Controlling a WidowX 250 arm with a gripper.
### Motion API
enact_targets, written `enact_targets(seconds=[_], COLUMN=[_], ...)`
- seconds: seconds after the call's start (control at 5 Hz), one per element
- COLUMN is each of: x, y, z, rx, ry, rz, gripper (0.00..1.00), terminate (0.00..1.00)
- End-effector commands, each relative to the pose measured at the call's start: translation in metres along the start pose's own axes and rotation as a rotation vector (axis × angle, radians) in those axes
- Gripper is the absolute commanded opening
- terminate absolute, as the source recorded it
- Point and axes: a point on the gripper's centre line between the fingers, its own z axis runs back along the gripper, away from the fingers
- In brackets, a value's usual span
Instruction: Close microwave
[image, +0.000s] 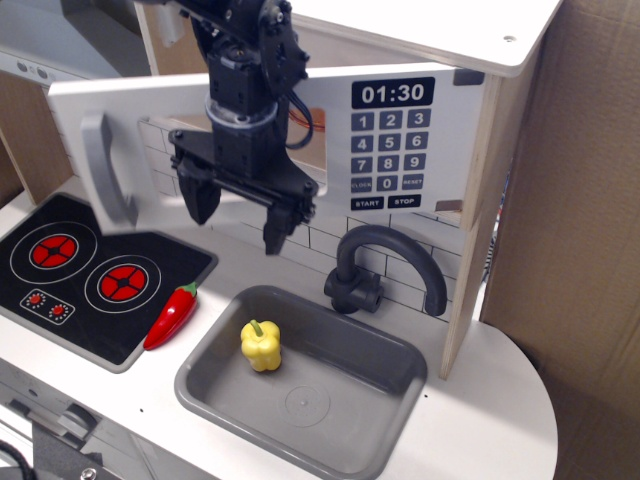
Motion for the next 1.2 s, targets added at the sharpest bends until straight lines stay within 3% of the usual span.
enact_targets(seconds=[0.0, 0.4, 1.0], x=[0.049, 0.070, 0.086], y=[0.021, 0.034, 0.038], z=[0.009, 0.017, 0.007], rx=[-0.030, -0.036, -0.058], ry=[-0.102, -0.214, -0.281], rz=[-0.120, -0.133, -0.130], gripper=[1.00, 1.00, 1.00], terminate=[0.00, 0.00, 0.00])
